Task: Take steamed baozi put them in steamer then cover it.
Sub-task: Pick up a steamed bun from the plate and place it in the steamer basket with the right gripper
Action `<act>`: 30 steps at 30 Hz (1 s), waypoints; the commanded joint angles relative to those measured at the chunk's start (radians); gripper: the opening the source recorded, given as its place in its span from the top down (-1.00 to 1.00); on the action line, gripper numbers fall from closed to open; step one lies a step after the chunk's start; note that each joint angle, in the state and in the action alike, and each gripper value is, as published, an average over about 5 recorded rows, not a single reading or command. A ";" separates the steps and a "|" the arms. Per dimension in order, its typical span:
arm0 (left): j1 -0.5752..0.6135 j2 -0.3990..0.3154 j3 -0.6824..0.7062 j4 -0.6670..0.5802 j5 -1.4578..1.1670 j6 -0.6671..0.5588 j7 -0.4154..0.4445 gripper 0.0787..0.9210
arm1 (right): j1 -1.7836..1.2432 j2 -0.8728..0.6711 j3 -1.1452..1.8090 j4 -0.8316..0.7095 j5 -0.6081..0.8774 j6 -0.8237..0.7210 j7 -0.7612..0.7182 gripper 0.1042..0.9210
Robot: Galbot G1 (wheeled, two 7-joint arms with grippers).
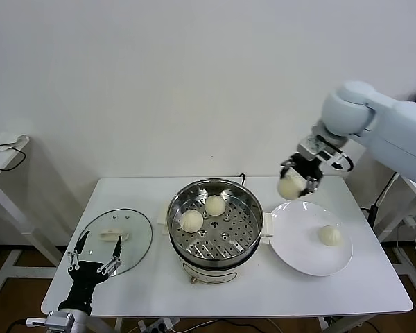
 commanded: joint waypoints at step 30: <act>-0.023 0.005 -0.030 0.026 -0.017 0.009 0.008 -0.77 | -0.122 0.350 -0.118 0.058 -0.087 0.211 0.149 -0.42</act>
